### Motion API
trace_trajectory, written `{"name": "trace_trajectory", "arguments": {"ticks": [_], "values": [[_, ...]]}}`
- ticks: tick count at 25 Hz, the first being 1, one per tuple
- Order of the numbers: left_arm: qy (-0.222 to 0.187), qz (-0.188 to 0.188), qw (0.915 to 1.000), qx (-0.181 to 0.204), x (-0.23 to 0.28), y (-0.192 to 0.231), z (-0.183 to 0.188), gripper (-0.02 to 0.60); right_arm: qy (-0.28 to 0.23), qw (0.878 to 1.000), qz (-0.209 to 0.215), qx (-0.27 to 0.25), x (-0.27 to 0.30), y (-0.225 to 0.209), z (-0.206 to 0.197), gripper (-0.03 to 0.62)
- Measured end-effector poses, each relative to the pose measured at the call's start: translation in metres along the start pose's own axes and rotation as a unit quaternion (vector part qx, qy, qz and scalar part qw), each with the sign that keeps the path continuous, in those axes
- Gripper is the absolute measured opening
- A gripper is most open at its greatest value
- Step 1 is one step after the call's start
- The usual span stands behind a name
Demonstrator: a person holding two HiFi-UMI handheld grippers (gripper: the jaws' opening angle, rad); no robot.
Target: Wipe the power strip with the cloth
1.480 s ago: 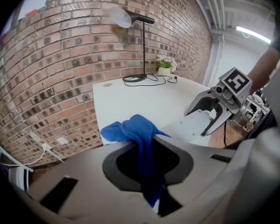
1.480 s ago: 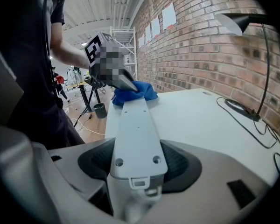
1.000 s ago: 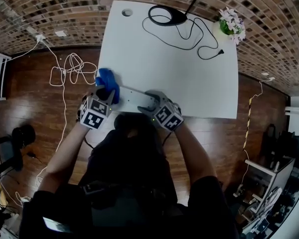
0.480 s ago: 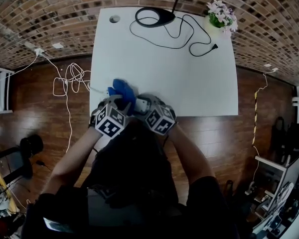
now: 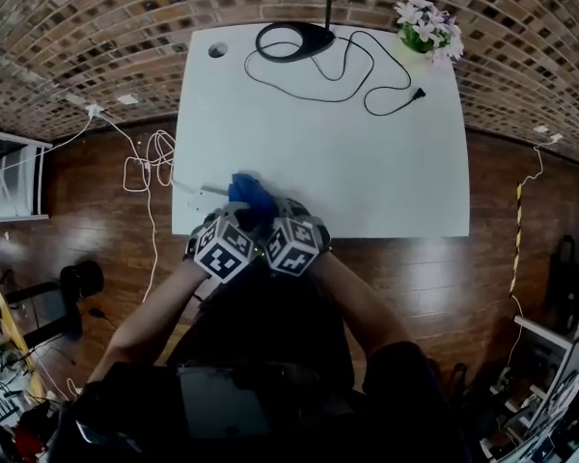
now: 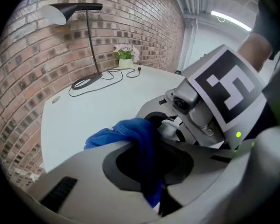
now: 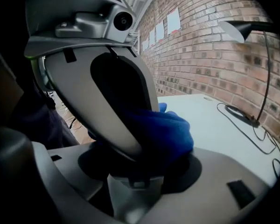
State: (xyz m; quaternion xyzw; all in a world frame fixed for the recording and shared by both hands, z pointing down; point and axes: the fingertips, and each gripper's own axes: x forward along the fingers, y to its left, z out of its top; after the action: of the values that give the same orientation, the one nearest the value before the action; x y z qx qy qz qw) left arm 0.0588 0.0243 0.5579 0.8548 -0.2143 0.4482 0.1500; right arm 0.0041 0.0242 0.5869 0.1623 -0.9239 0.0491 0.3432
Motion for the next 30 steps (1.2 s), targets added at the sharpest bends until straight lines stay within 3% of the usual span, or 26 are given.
{"name": "trace_trajectory", "arguments": {"ticks": [3, 6, 11, 13, 16, 20, 22, 26, 30], "values": [[-0.011, -0.002, 0.9989, -0.046, -0.002, 0.006, 0.003, 0.064, 0.000, 1.000, 0.008, -0.005, 0.001, 0.000, 0.000, 0.285], [-0.028, 0.043, 0.9946, -0.090, -0.016, 0.029, -0.001, 0.066, 0.002, 1.000, 0.018, -0.012, 0.002, 0.001, 0.000, 0.281], [-0.070, 0.111, 0.9702, -0.204, -0.073, 0.091, -0.045, 0.066, 0.002, 0.998, 0.025, -0.064, 0.002, 0.002, 0.004, 0.278], [-0.056, 0.128, 0.9670, -0.213, -0.083, 0.112, -0.069, 0.066, 0.003, 0.993, 0.021, -0.118, 0.002, 0.005, 0.007, 0.279], [-0.035, 0.116, 0.9746, -0.188, -0.082, 0.125, -0.083, 0.067, 0.008, 0.985, 0.011, -0.174, 0.001, 0.009, 0.010, 0.278], [-0.021, 0.035, 0.9922, -0.118, -0.077, 0.126, -0.078, 0.069, 0.011, 0.976, -0.003, -0.219, -0.002, 0.010, 0.020, 0.278], [-0.006, -0.014, 0.9964, -0.084, -0.071, 0.121, -0.078, 0.069, 0.015, 0.971, -0.013, -0.240, -0.002, 0.012, 0.020, 0.278], [0.008, -0.101, 0.9940, -0.040, -0.061, 0.111, -0.074, 0.077, 0.025, 0.964, -0.029, -0.263, -0.006, 0.013, 0.025, 0.278], [0.019, -0.139, 0.9901, -0.008, -0.052, 0.107, -0.068, 0.078, 0.045, 0.961, -0.041, -0.270, -0.005, 0.012, 0.025, 0.278]]}}
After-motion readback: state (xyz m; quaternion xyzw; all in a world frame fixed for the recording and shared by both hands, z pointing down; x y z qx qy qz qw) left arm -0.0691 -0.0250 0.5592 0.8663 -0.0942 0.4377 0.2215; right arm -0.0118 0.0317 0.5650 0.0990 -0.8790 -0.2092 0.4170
